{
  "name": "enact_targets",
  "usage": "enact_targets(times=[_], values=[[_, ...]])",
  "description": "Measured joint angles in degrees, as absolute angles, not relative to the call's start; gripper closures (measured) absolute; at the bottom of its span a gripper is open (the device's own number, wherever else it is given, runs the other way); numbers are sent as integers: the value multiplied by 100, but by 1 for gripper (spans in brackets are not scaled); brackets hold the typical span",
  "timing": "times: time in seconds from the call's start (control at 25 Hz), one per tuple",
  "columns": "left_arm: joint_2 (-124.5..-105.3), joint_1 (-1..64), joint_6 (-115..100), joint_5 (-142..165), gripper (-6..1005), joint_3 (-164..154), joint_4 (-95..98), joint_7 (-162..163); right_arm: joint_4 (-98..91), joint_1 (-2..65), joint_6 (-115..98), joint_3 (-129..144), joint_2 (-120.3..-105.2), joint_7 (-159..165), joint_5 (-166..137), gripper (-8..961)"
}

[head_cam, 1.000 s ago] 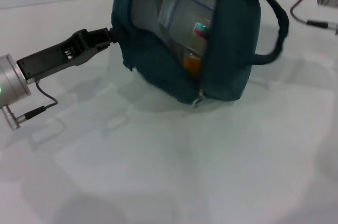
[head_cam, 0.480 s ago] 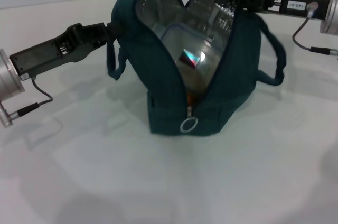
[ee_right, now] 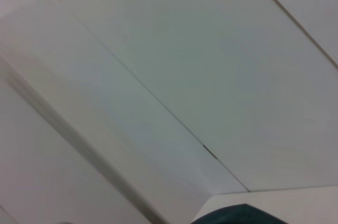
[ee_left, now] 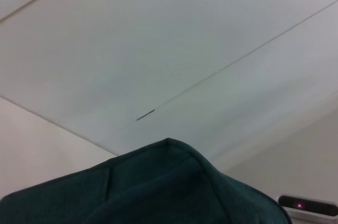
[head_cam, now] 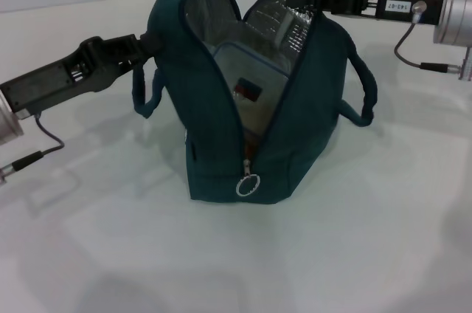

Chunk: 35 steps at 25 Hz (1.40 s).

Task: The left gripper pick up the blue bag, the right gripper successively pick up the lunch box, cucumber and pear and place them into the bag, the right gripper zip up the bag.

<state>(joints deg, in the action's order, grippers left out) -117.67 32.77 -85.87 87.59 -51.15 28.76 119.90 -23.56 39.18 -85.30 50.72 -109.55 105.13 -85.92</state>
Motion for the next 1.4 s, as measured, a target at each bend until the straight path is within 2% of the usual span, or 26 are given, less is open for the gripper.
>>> enact_targets(times=[0.36, 0.6, 0.84, 0.96, 1.16, 1.4], values=[[-11751, 3216, -8551, 8779, 836, -5115, 2874, 11979, -2360, 3921, -8512, 5084, -10990, 10510, -8595, 883], [-11750, 3194, -8517, 8784, 781, -5115, 2874, 11979, -2460, 3819, -8431, 5014, -11013, 10384, -8541, 860], [-11750, 3212, -8500, 8788, 789, -5115, 2874, 11979, -2561, 3670, -8391, 4864, -11025, 10213, -8523, 838], [-11751, 3223, -8453, 8792, 791, -5115, 2874, 11978, -2586, 3619, -8380, 4834, -11020, 10212, -8520, 618], [-11709, 3324, -8561, 9001, 789, -5198, 2877, 11960, -2593, 3599, -8318, 4801, -11016, 10211, -8517, 378], [-11692, 3434, -8958, 9467, 785, -5233, 3154, 11974, -2593, 3643, -8301, 4803, -11025, 10215, -8545, 300]])
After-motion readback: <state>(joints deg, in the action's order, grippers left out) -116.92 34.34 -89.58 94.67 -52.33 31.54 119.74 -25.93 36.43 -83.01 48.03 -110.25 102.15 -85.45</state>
